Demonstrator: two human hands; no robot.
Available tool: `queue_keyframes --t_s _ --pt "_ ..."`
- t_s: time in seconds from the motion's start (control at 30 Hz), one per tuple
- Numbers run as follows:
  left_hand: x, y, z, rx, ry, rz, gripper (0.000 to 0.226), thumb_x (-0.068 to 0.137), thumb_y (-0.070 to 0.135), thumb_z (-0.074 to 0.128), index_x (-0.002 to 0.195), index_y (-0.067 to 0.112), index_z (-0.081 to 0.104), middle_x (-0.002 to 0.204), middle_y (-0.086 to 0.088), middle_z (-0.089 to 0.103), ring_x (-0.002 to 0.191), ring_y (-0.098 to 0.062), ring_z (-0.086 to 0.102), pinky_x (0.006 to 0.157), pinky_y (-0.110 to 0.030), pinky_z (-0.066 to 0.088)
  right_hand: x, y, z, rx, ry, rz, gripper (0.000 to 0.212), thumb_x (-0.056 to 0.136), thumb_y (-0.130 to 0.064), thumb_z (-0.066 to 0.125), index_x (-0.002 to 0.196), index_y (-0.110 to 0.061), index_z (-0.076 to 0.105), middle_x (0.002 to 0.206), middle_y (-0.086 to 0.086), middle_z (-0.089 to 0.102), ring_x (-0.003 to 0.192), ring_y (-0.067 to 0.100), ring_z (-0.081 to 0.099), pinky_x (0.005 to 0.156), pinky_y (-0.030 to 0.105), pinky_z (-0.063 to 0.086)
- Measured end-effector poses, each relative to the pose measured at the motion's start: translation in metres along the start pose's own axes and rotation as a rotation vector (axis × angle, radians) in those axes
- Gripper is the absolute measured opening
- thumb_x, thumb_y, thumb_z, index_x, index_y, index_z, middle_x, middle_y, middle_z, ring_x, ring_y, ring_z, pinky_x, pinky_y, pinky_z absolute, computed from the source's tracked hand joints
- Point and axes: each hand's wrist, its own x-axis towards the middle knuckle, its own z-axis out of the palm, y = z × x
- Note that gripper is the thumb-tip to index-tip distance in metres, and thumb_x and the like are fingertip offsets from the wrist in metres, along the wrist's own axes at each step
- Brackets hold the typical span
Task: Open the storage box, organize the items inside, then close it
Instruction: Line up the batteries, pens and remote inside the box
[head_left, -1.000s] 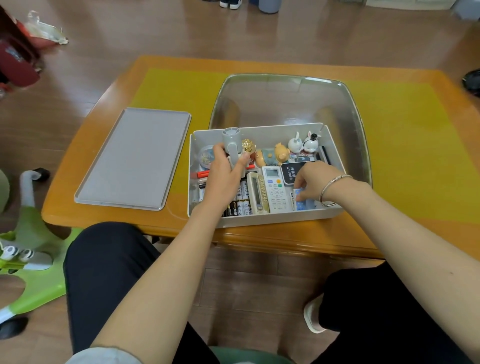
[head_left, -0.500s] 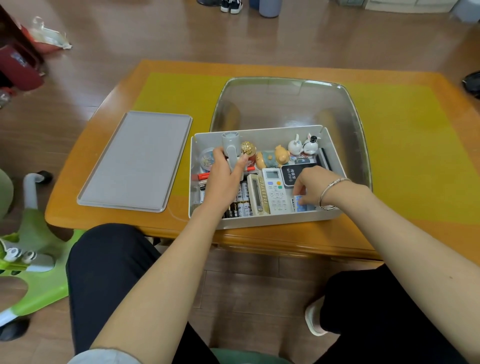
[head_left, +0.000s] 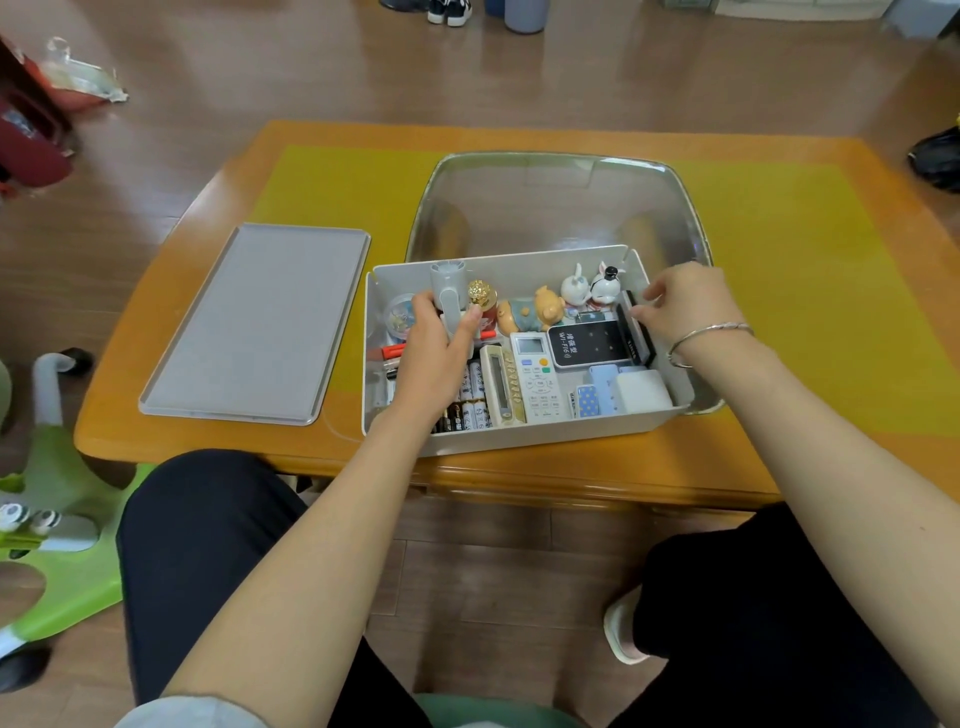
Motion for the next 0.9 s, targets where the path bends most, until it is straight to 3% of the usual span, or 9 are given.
queue_keyframes --t_s 0.13,0.2,0.27,0.47,0.6,0.73,0.8,0.9 --pt "0.000 0.000 0.000 -0.007 0.001 -0.004 0.034 0.096 0.041 0.051 0.120 0.021 0.037 0.095 0.020 0.048 0.090 0.002 0.054 0.075 -0.023 0.051 0.002 -0.016 0.008 -0.139 -0.056 0.003 0.022 0.081 -0.018 0.070 0.072 -0.003 0.056 0.083 0.018 0.061 0.081 0.034 0.058 0.064 0.030 0.043" --pt "0.000 -0.001 -0.001 -0.010 0.003 0.002 0.035 0.096 0.041 0.051 0.121 0.019 0.038 0.096 0.019 0.049 0.090 0.001 0.055 0.074 -0.022 0.051 0.002 -0.025 0.012 -0.221 -0.093 -0.002 0.015 0.081 -0.013 0.070 0.086 -0.003 0.059 0.096 0.019 0.061 0.089 0.034 0.060 0.064 0.030 0.039" --pt "0.000 -0.001 -0.001 -0.006 0.002 0.008 0.035 0.096 0.041 0.051 0.120 0.019 0.038 0.096 0.018 0.050 0.090 0.000 0.055 0.072 -0.021 0.050 0.005 -0.031 0.015 -0.296 -0.155 0.020 0.028 0.079 -0.007 0.069 0.105 -0.003 0.060 0.108 0.019 0.060 0.098 0.034 0.060 0.066 0.031 0.040" --pt "0.000 -0.001 -0.001 -0.018 -0.010 0.007 0.033 0.095 0.043 0.051 0.117 0.022 0.037 0.096 0.019 0.051 0.090 0.000 0.055 0.071 -0.021 0.050 0.006 -0.035 0.021 -0.312 -0.208 0.054 0.039 0.081 -0.002 0.065 0.118 -0.002 0.055 0.116 0.017 0.060 0.106 0.034 0.059 0.070 0.033 0.043" --pt "0.001 -0.001 -0.001 -0.029 -0.006 -0.003 0.034 0.095 0.043 0.051 0.118 0.022 0.037 0.096 0.017 0.051 0.091 -0.002 0.056 0.074 -0.025 0.052 0.003 -0.030 0.017 -0.285 -0.174 0.013 0.031 0.079 -0.006 0.066 0.109 -0.003 0.058 0.109 0.019 0.061 0.098 0.035 0.060 0.066 0.030 0.041" --pt "0.000 -0.001 0.000 -0.033 -0.016 -0.002 0.033 0.095 0.043 0.051 0.117 0.023 0.036 0.098 0.014 0.052 0.091 -0.002 0.056 0.075 -0.026 0.053 0.003 -0.019 0.008 -0.174 -0.041 -0.010 0.015 0.079 -0.011 0.064 0.088 0.001 0.065 0.089 0.022 0.065 0.072 0.031 0.052 0.062 0.029 0.041" --pt "0.000 -0.002 0.000 -0.034 -0.015 -0.002 0.033 0.095 0.043 0.051 0.117 0.023 0.037 0.097 0.014 0.052 0.091 -0.002 0.056 0.075 -0.026 0.053 0.005 -0.014 0.002 -0.095 -0.020 -0.092 0.015 0.080 -0.017 0.064 0.085 -0.004 0.069 0.084 0.017 0.067 0.075 0.032 0.058 0.067 0.031 0.049" --pt "0.000 -0.002 0.000 -0.036 -0.013 0.003 0.032 0.096 0.043 0.051 0.116 0.024 0.036 0.097 0.018 0.051 0.093 -0.001 0.056 0.076 -0.027 0.053 0.006 -0.011 -0.004 -0.047 -0.133 -0.242 0.011 0.081 -0.026 0.068 0.090 -0.021 0.070 0.089 -0.001 0.071 0.086 0.022 0.063 0.079 0.033 0.052"
